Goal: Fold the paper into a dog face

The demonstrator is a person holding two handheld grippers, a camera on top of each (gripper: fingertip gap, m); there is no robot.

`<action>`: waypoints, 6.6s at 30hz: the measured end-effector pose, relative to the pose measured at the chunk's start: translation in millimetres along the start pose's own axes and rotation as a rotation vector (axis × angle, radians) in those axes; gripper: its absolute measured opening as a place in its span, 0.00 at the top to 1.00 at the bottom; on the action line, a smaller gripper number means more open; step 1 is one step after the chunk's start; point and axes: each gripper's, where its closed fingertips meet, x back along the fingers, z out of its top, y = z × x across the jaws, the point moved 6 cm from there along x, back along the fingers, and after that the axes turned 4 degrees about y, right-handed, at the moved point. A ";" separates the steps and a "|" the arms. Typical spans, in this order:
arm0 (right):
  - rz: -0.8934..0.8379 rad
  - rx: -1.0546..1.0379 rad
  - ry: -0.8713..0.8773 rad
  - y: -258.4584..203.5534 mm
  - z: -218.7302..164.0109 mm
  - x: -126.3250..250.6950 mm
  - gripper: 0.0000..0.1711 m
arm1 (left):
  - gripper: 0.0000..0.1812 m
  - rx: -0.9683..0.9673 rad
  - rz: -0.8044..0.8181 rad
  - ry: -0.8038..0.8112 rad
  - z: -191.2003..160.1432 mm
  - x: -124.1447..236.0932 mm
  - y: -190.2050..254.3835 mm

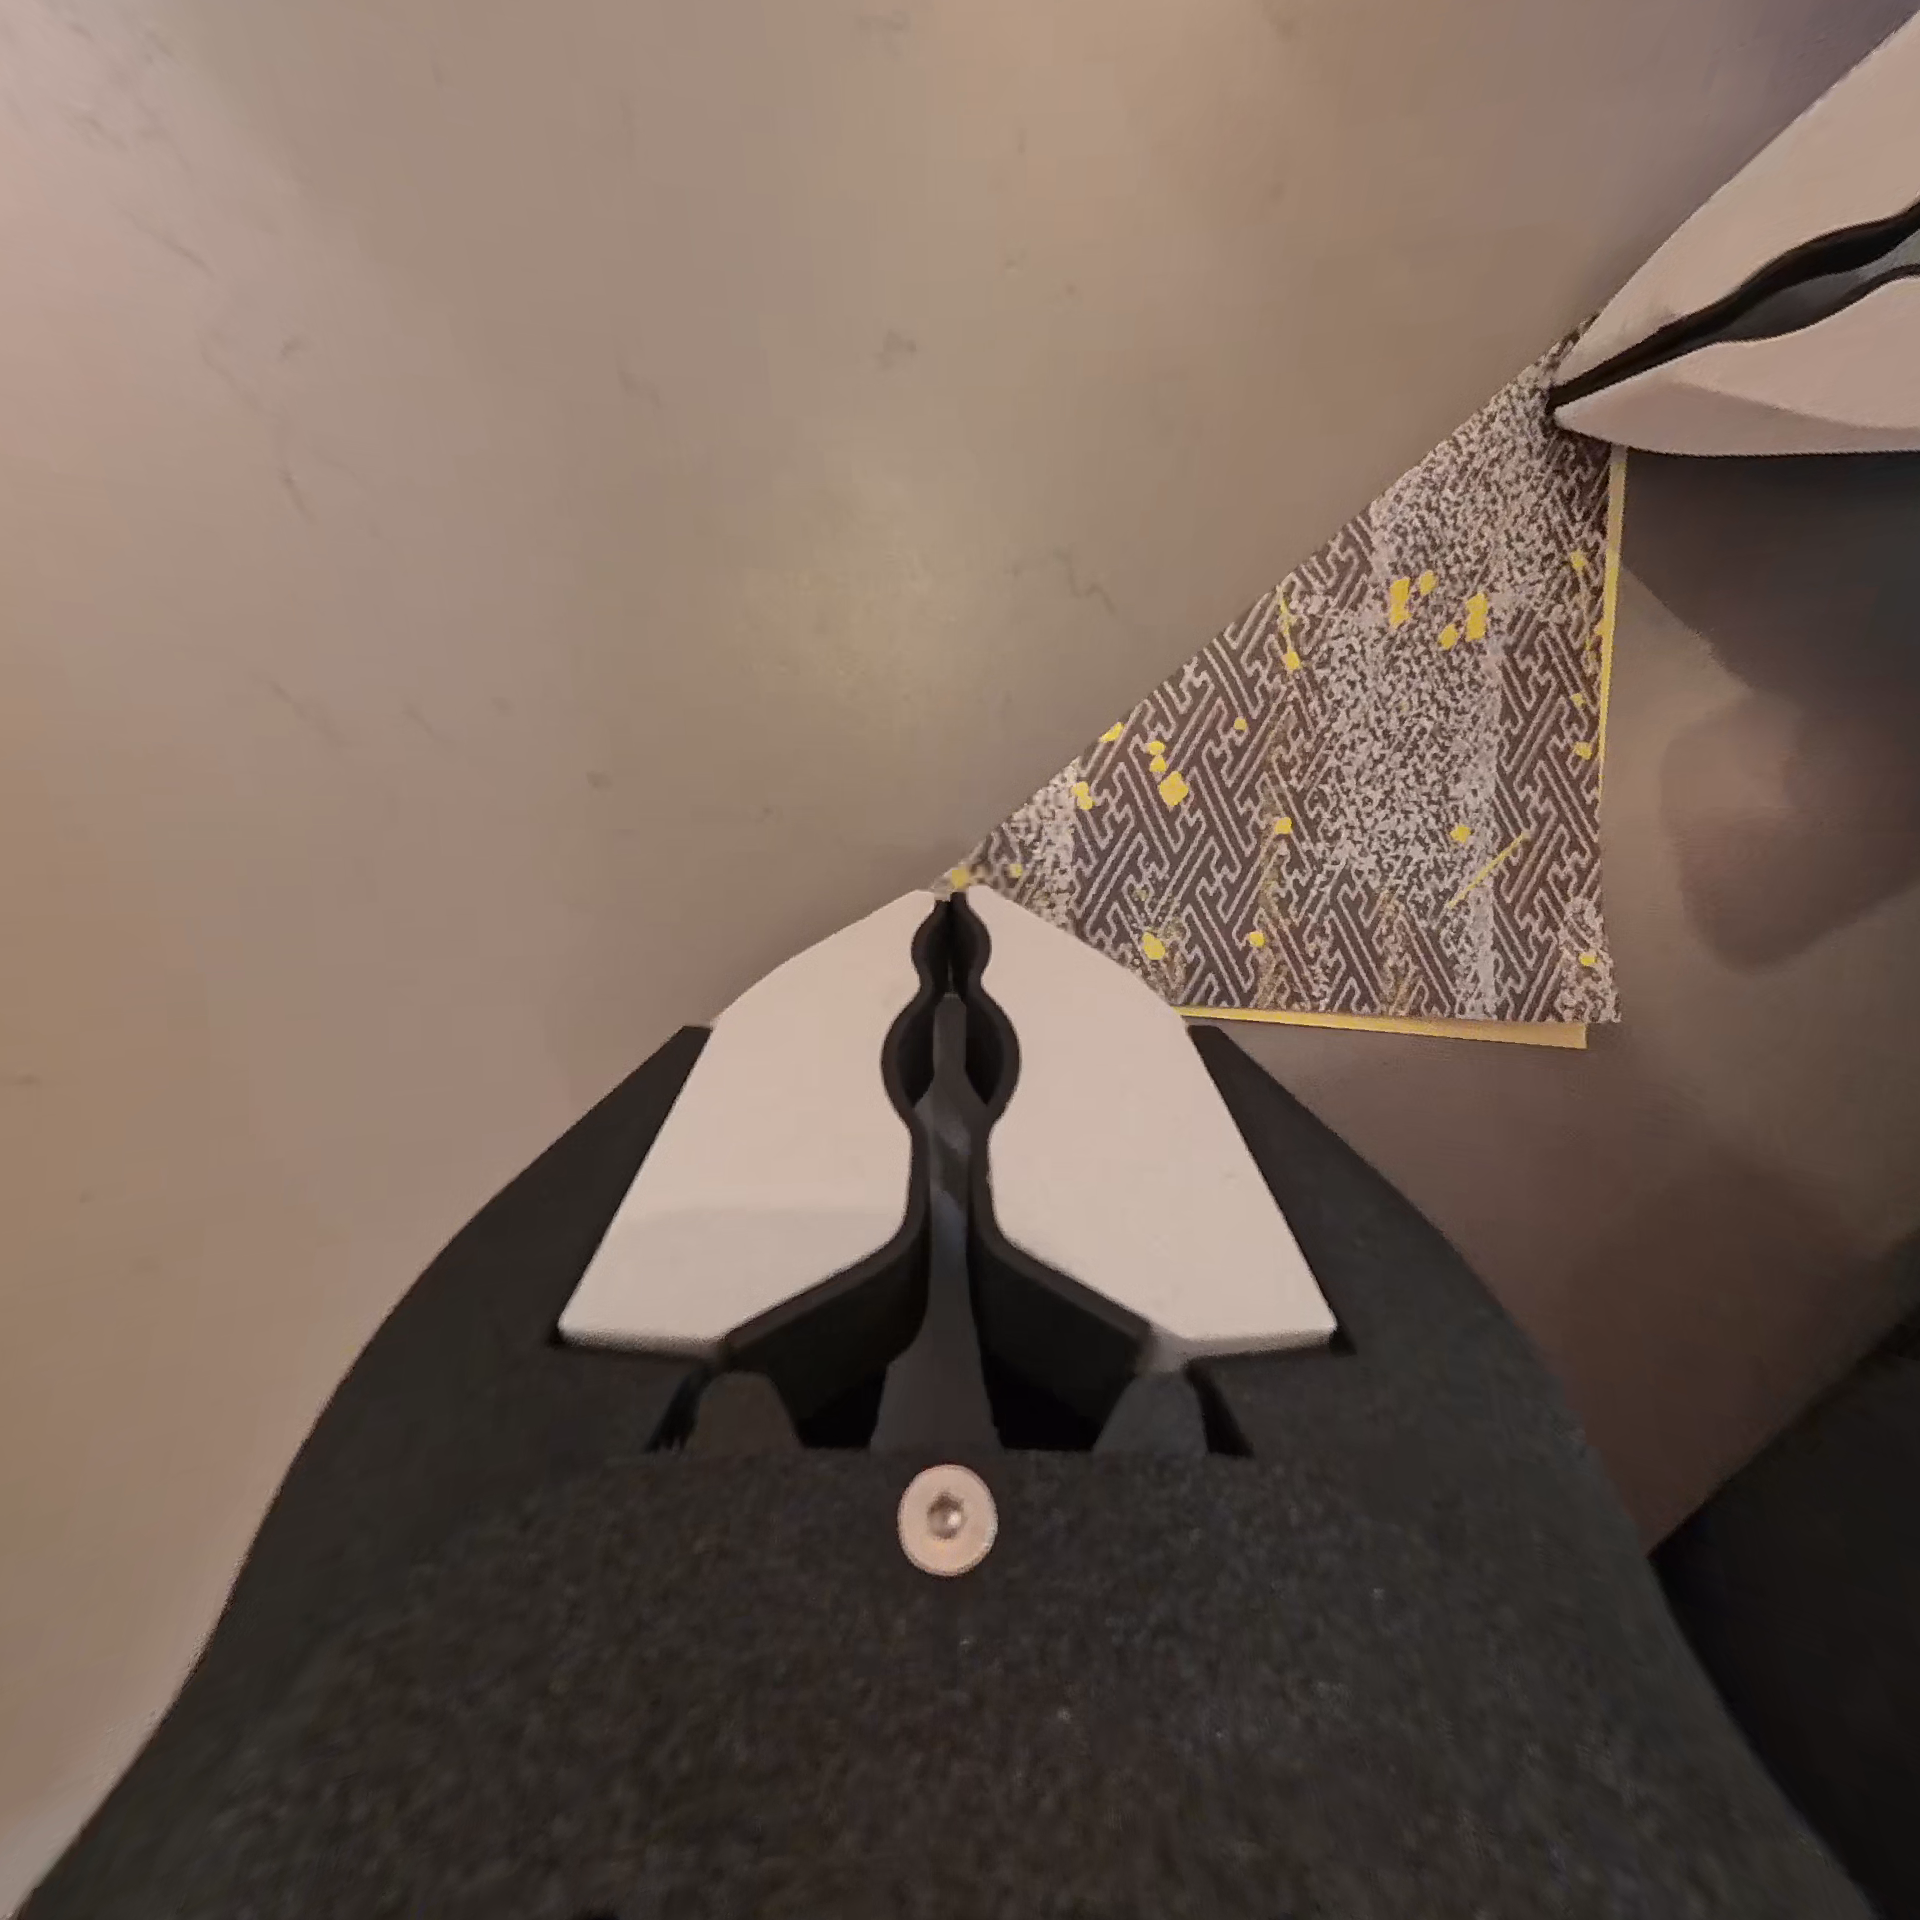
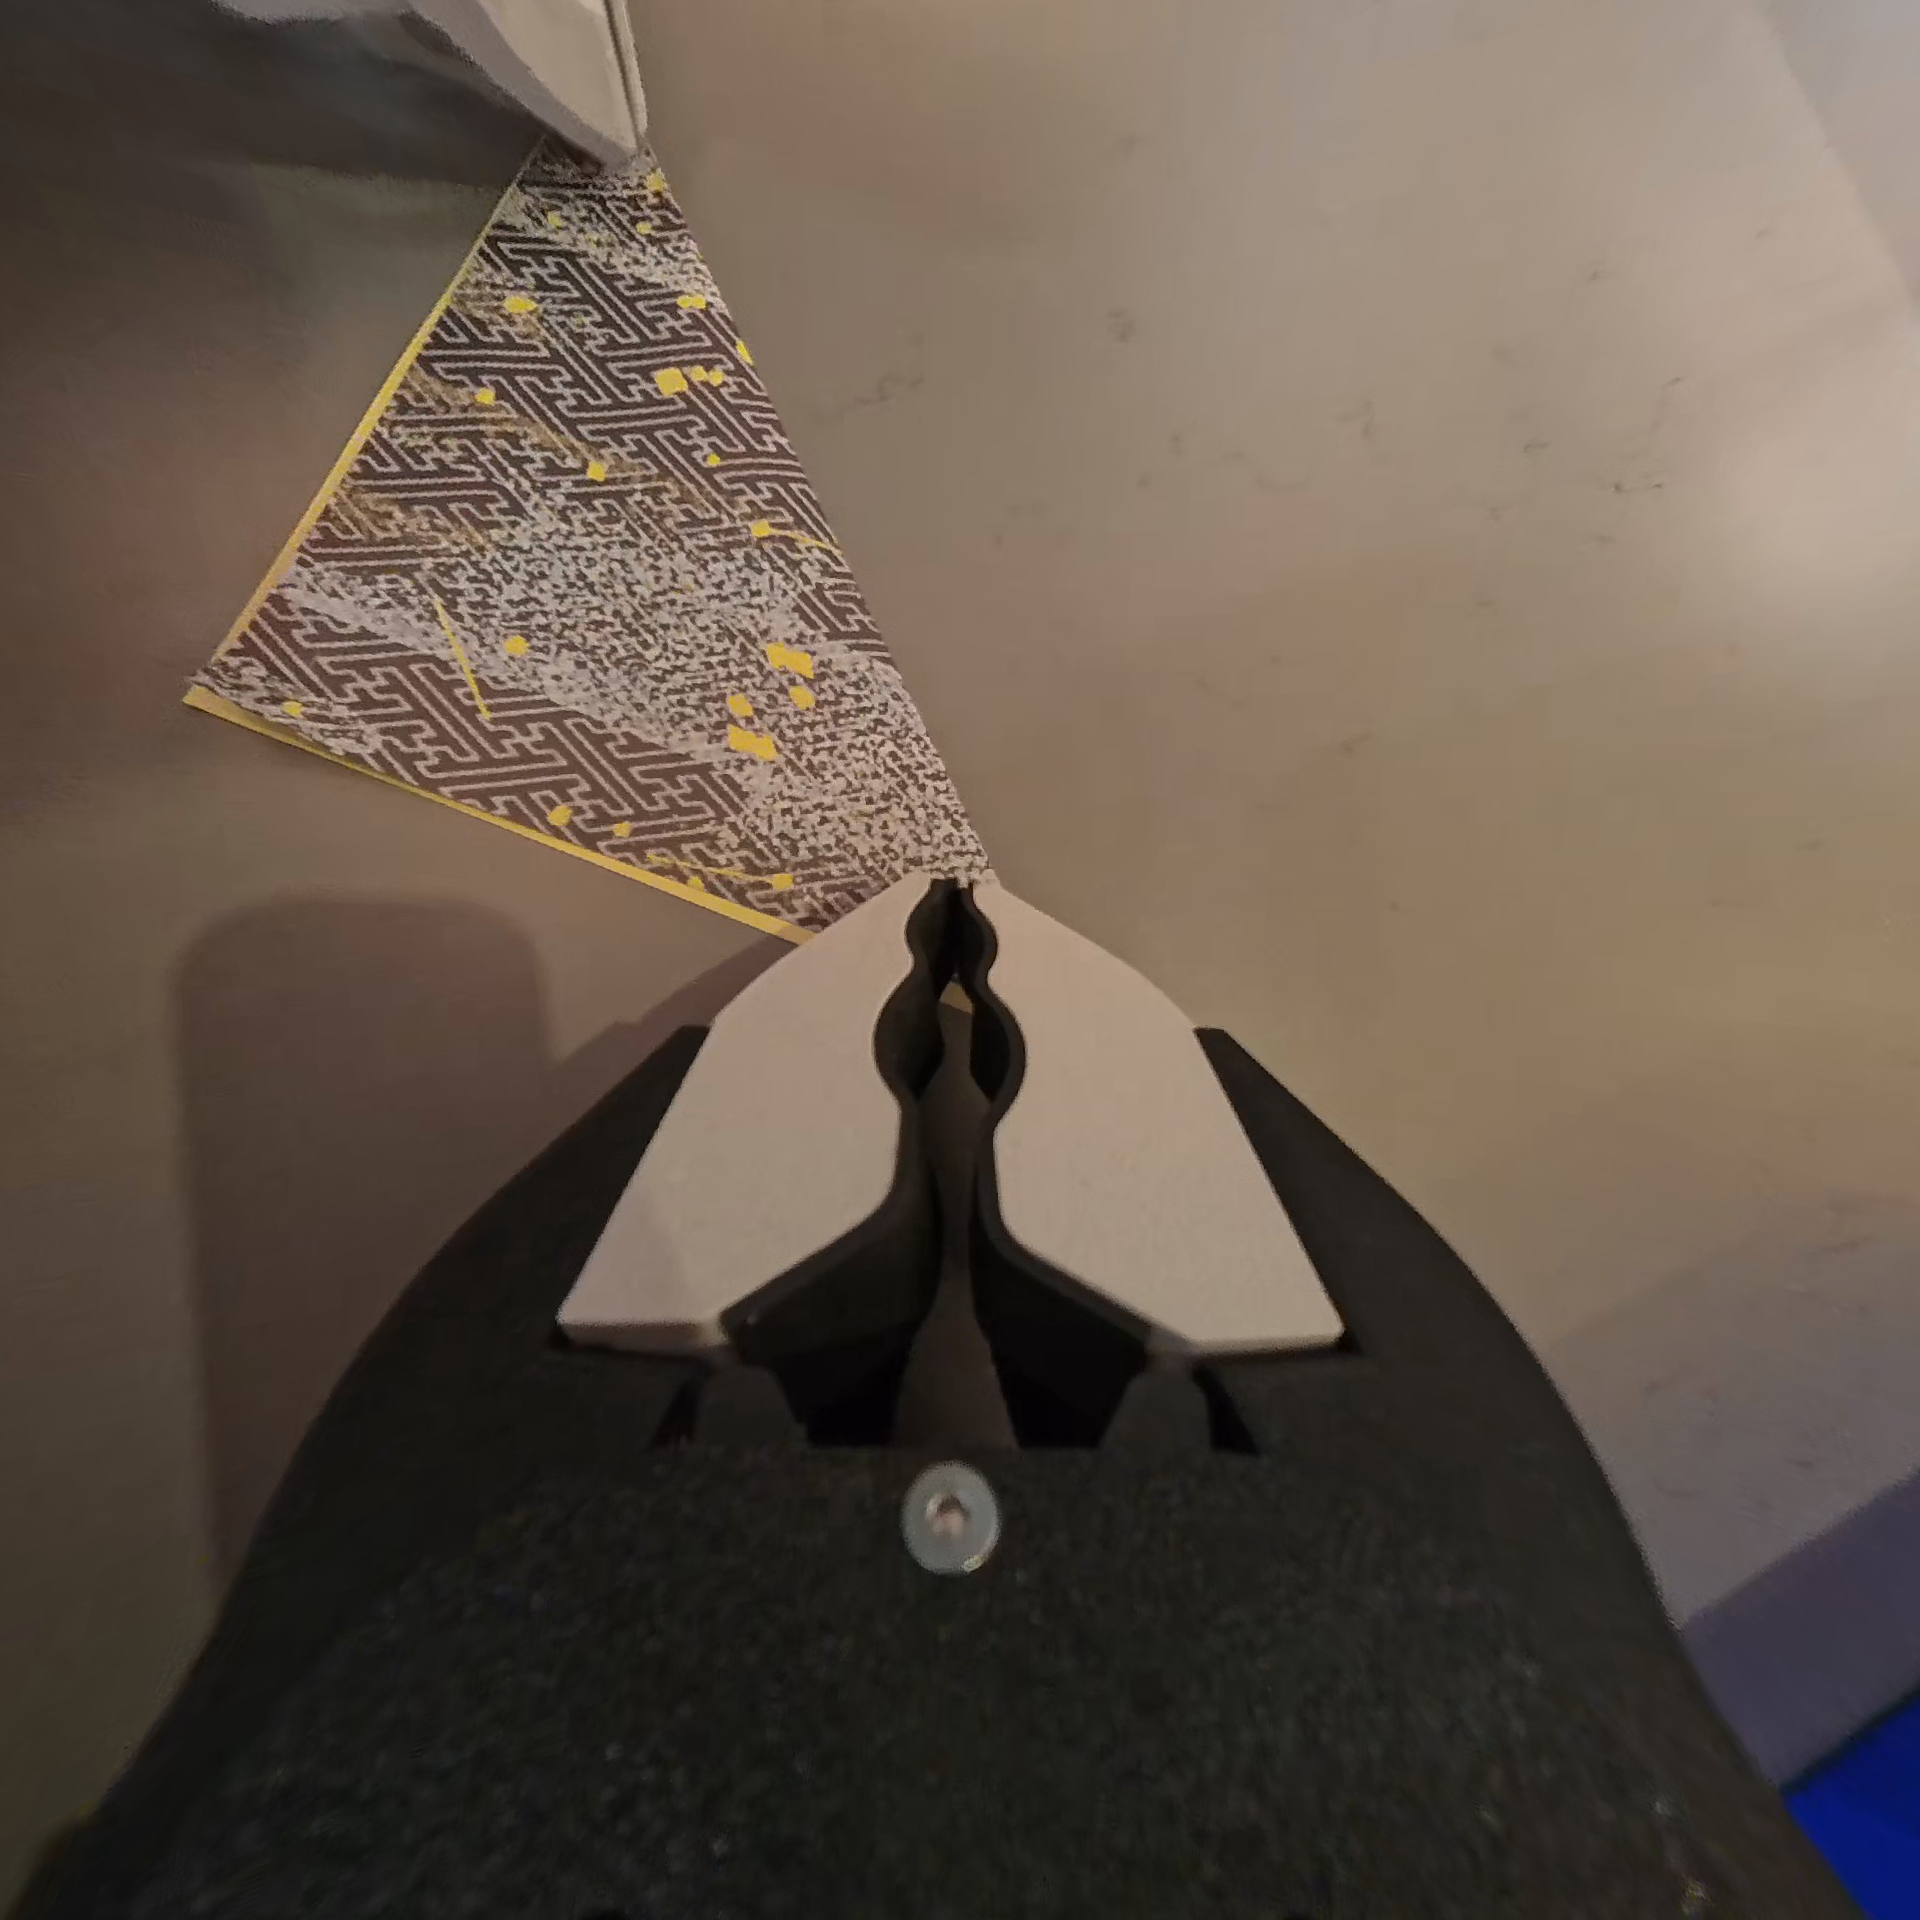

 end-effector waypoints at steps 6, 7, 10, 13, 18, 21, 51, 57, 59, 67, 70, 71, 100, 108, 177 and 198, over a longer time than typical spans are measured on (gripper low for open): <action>-0.013 -0.023 -0.001 -0.4 0.0 0.2 1.00 | 1.00 0.012 0.061 0.047 -1.7 0.0 -2.0; -0.024 -0.024 -0.003 -0.7 0.1 0.2 1.00 | 1.00 0.014 0.075 0.052 -1.2 -0.6 -1.6; -0.067 0.007 -0.013 -1.6 0.8 0.3 1.00 | 1.00 -0.018 0.120 0.039 1.2 -2.3 -0.2; -0.104 0.019 -0.020 2.7 -2.2 2.9 1.00 | 1.00 -0.020 0.131 0.043 -0.3 -1.5 1.8; -0.209 0.064 0.075 9.2 0.1 33.1 0.94 | 0.97 0.022 0.116 0.121 -4.9 10.7 6.3; -0.219 -0.006 0.063 13.6 -6.1 46.4 0.86 | 0.90 0.002 0.042 0.220 8.8 25.1 20.4; 0.005 -0.286 0.009 19.4 -19.3 23.6 0.87 | 0.81 -0.470 -0.319 0.153 57.1 -36.7 95.6; 0.019 -0.329 0.014 20.0 -23.3 24.4 0.88 | 0.81 -0.469 -0.344 0.102 49.9 -50.4 99.6; 0.028 -0.339 0.007 19.6 -22.9 23.2 0.89 | 0.82 -0.464 -0.343 0.105 46.1 -51.9 100.1; 0.063 -0.420 0.021 19.7 -22.4 24.1 0.90 | 0.87 -0.474 -0.316 0.139 43.1 -54.6 100.0; 0.073 -0.427 0.028 18.1 -21.2 24.3 0.90 | 0.87 -0.485 -0.309 0.149 42.2 -54.7 100.2; 0.078 -0.436 0.026 17.9 -21.2 23.9 0.90 | 0.87 -0.489 -0.306 0.150 42.1 -54.7 100.4; 0.017 -0.324 -0.017 22.8 -3.4 23.4 1.00 | 0.83 -0.526 -0.321 0.109 43.6 -54.4 103.0; 0.093 -0.374 -0.044 11.1 -17.1 22.8 0.90 | 0.82 -0.584 -0.349 0.080 44.3 -53.9 102.3; 0.065 -0.261 0.005 4.1 1.6 44.0 1.00 | 0.77 -0.756 -0.501 0.054 47.5 -56.5 102.9; 0.248 -0.085 -0.085 -46.0 4.4 13.8 1.00 | 0.77 -0.767 -0.521 0.066 45.2 -55.3 102.9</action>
